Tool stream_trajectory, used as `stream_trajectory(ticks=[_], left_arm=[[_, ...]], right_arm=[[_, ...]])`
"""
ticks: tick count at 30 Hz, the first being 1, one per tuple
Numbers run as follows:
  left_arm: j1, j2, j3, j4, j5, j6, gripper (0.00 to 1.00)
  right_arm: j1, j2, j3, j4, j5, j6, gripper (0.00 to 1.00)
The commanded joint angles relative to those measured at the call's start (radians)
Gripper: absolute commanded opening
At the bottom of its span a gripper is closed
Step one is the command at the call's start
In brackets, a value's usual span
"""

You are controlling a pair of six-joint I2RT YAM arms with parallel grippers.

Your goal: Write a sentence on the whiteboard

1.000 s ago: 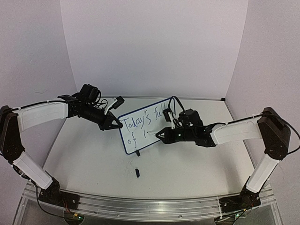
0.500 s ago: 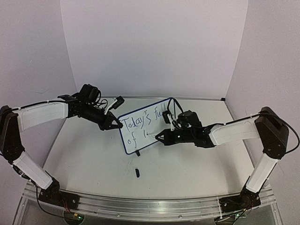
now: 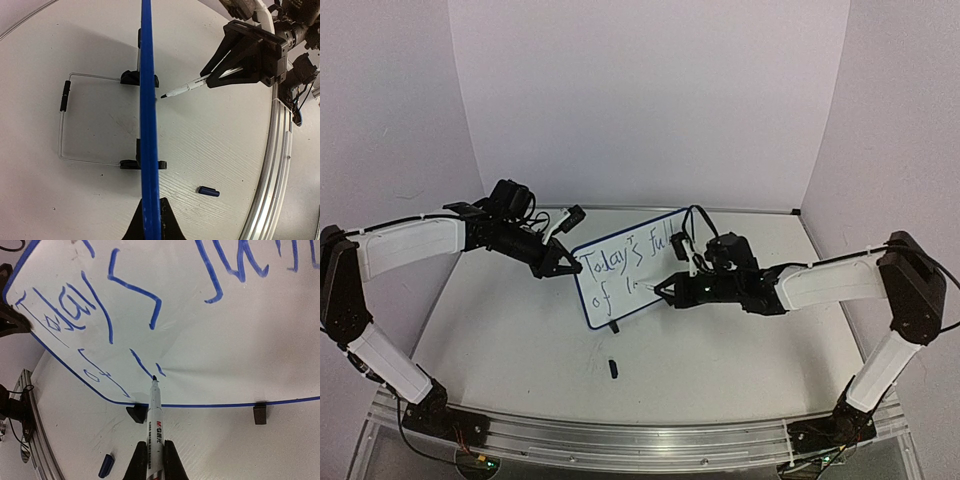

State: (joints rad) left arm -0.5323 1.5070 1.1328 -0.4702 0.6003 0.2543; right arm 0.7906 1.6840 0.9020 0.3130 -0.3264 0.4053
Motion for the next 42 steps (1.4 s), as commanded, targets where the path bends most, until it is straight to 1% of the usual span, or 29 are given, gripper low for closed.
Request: stream_trajectory(ticks=[1,22,32,42], left_arm=[[-0.020,0.025,0.007,-0.072,-0.022,0.015,0.00],[-0.023,0.025,0.006,-0.074,-0.026,0.015,0.00],[-0.023,0.025,0.007,-0.074,-0.028,0.015,0.00],[-0.023,0.024,0.005,-0.074,-0.029,0.016,0.00]], right_arm=[[-0.004,-0.051,0.022,0.017,0.015,-0.009,0.00],[-0.004,0.026,0.081,0.015,0.024,-0.021,0.00],[-0.004,0.032,0.082,0.015,0.045,-0.020,0.00],[-0.004,0.022,0.073,0.015,0.033,-0.019,0.00]])
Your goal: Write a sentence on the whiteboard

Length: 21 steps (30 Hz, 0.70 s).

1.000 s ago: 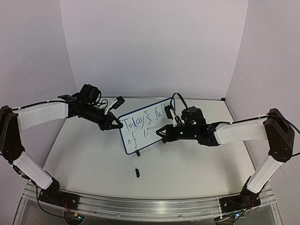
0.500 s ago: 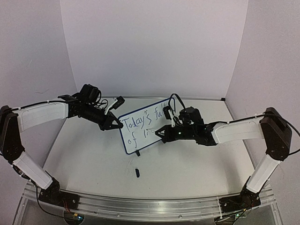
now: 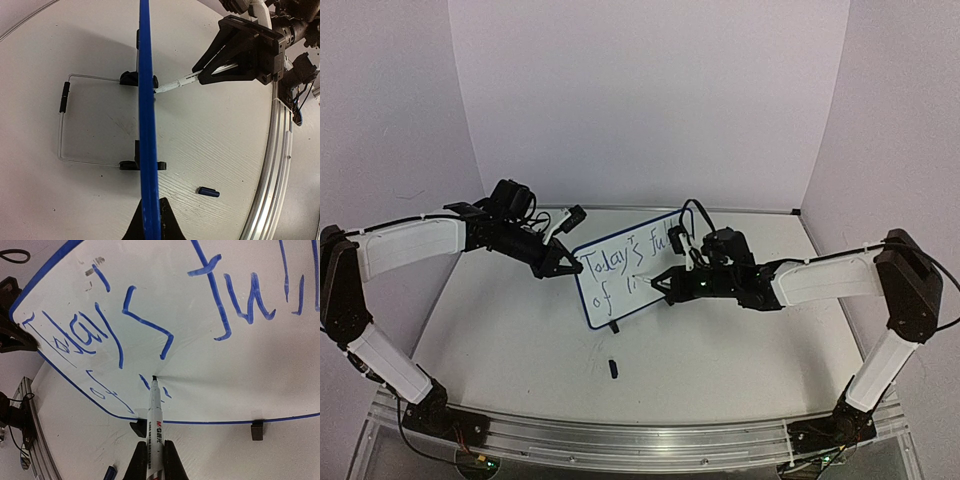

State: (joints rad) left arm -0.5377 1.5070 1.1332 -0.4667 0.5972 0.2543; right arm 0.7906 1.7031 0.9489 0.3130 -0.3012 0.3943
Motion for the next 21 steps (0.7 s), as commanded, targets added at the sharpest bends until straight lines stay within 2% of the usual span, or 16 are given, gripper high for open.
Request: stream_trajectory(ticks=[1,9,16,21], left_arm=[[-0.018,0.024,0.006,-0.078,-0.026,0.017,0.00],[-0.018,0.024,0.007,-0.078,-0.026,0.016,0.00],[-0.018,0.025,0.005,-0.078,-0.026,0.016,0.00],[-0.018,0.022,0.005,-0.079,-0.029,0.017,0.00]], right_arm=[[-0.005,-0.007,0.021,0.016,0.005,-0.008,0.00],[-0.005,-0.091,-0.056,0.017,0.035,0.003,0.00],[-0.010,-0.056,-0.064,0.034,0.020,0.011,0.00],[-0.031,-0.033,-0.068,0.089,-0.046,0.034,0.00]])
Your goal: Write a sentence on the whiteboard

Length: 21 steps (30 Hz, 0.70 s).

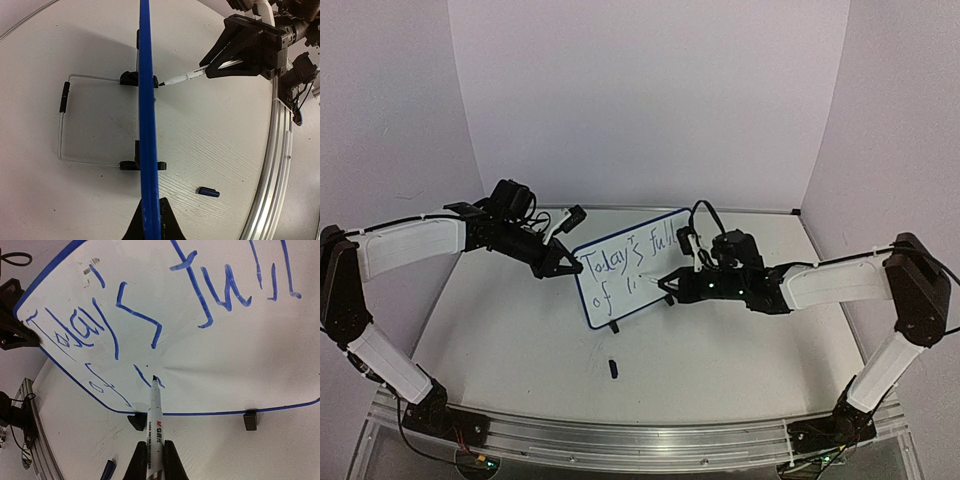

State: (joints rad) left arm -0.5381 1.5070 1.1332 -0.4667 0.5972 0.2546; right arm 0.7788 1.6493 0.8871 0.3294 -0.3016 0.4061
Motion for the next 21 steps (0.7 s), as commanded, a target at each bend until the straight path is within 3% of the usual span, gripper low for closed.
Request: stream_trajectory(ticks=[1,21], left_arm=[[-0.017,0.022,0.005,-0.079,-0.029,0.016,0.00],[-0.019,0.029,0.006,-0.079,-0.031,0.017,0.00]], right_arm=[[-0.023,0.024,-0.007,0.080,-0.057,0.024,0.00],[-0.062,0.049,-0.022,0.108,-0.114,0.057,0.00]])
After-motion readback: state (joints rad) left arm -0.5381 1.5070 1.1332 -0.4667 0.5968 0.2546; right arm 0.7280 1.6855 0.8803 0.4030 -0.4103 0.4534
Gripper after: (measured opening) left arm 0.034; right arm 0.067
